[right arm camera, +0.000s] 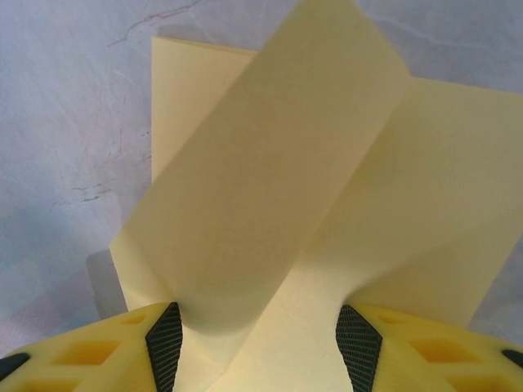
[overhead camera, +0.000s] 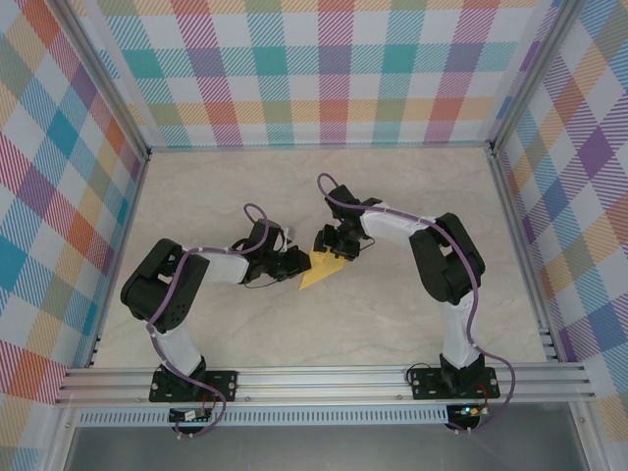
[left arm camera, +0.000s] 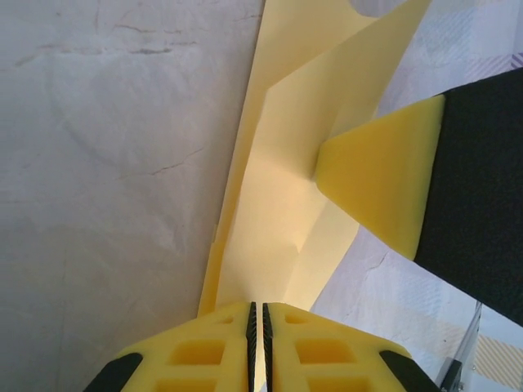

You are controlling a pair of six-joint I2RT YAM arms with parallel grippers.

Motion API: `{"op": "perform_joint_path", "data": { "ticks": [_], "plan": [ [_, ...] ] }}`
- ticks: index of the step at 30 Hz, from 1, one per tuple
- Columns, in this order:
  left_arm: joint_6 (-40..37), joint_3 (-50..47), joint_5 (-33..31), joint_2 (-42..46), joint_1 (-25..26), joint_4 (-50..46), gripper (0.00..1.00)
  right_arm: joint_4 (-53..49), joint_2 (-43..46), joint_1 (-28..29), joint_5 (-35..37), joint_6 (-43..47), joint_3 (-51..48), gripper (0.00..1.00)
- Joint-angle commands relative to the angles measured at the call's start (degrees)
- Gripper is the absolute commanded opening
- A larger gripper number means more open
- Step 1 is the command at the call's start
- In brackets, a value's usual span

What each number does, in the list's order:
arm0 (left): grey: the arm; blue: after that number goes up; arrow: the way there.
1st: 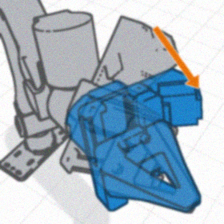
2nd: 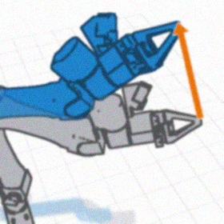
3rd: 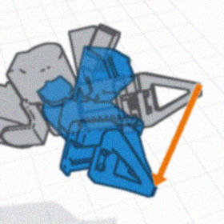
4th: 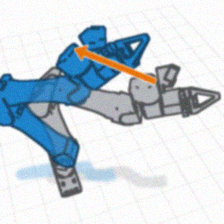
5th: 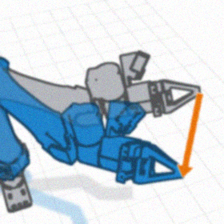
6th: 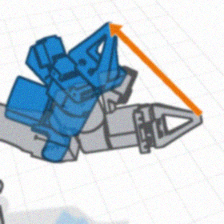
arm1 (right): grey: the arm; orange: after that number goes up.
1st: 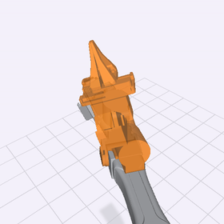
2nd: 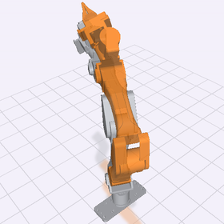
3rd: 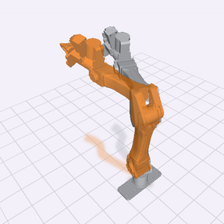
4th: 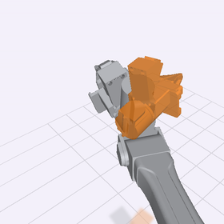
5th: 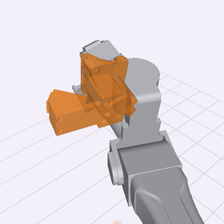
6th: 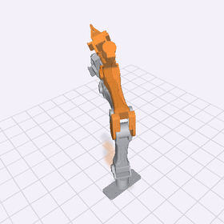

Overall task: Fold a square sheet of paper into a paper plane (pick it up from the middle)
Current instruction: Fourth fold the wing at the center of the table.

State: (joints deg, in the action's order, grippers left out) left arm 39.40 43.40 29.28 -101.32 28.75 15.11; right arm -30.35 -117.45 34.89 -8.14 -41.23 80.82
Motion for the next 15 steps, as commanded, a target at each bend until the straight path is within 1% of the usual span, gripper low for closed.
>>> {"op": "perform_joint_path", "data": {
  "ticks": [1,6,15],
  "plan": [
    [-1.0,1.6,-1.0,-1.1,0.4,-2.1,0.14,-5.7,-5.5,-0.1,4.4,-0.5,-1.8,0.56],
    [-1.2,1.7,-1.6,-1.3,0.4,-2.7,0.10,-6.4,-5.7,-0.1,4.9,-0.6,-1.5,0.51],
    [-1.5,1.8,-1.0,-1.7,0.4,-3.0,0.10,-7.1,-6.6,-0.1,4.9,-0.7,-1.0,0.48]
  ]
}}
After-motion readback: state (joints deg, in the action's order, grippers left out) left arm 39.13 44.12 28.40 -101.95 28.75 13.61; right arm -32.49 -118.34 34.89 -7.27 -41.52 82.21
